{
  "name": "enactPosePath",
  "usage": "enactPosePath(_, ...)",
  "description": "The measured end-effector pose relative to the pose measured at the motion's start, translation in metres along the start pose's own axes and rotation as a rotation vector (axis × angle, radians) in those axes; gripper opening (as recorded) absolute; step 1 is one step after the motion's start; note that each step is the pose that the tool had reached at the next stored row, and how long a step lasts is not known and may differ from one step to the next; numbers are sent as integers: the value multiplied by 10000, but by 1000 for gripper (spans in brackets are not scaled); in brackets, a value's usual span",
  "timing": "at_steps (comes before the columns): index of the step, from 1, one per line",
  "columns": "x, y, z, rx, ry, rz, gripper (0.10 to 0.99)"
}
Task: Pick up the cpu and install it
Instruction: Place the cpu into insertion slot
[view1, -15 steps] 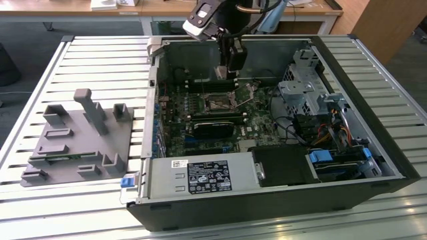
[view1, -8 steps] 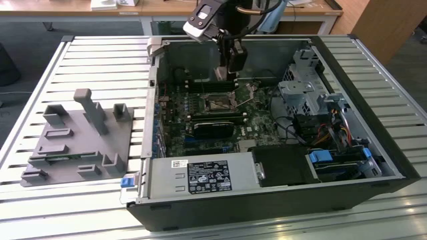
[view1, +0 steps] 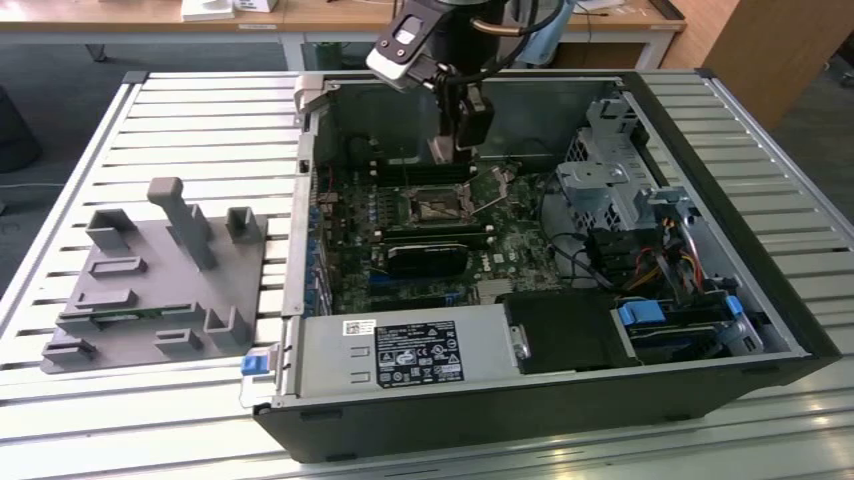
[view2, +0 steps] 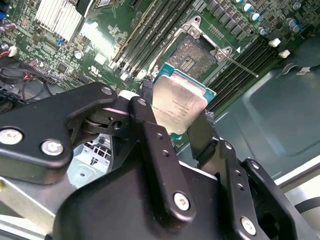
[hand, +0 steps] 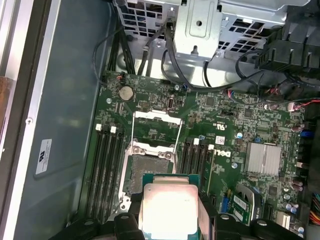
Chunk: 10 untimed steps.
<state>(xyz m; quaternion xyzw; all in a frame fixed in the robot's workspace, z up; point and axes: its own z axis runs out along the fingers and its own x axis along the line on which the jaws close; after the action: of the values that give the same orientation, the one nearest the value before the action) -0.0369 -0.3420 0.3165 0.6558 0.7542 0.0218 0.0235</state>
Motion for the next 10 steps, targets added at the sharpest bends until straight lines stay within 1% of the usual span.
enactPosePath(6, 2, -6, 61, 0, -1, 0, 525)
enactPosePath(10, 57, -2, 129, 23, -8, 59, 525)
